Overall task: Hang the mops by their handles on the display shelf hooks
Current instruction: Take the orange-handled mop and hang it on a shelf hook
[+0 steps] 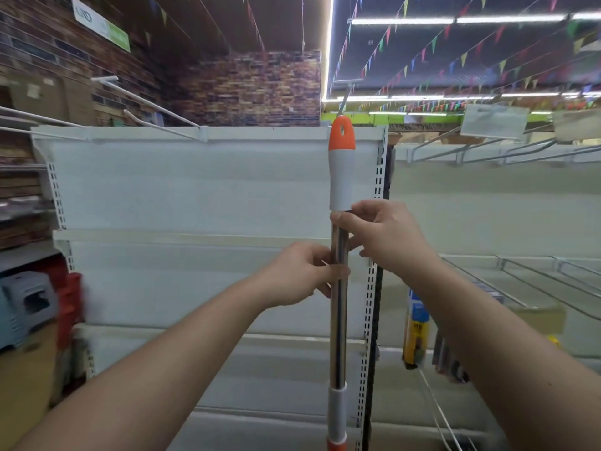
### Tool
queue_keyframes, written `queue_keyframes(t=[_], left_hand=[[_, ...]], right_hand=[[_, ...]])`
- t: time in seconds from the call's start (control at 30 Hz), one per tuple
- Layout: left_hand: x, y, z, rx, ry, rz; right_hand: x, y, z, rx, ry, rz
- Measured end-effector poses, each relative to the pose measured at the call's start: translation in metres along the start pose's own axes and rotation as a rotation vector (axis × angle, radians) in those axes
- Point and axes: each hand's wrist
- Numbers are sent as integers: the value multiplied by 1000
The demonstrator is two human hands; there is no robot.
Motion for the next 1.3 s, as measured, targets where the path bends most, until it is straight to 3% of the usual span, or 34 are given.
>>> queue_keyframes(t=[0.43, 1.3], left_hand=[[-19, 10, 6, 3, -48, -70], [-62, 0, 23, 5, -34, -44]], right_hand=[[-21, -3, 5, -3, 23, -18], [-47, -2, -21, 7, -12, -14]])
Point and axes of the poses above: each hand's wrist, its own x-axis away from the middle knuckle, its own y-axis out of the back of the hand, z = x × y, and after that the axes turned 12 degrees about -x, right-handed
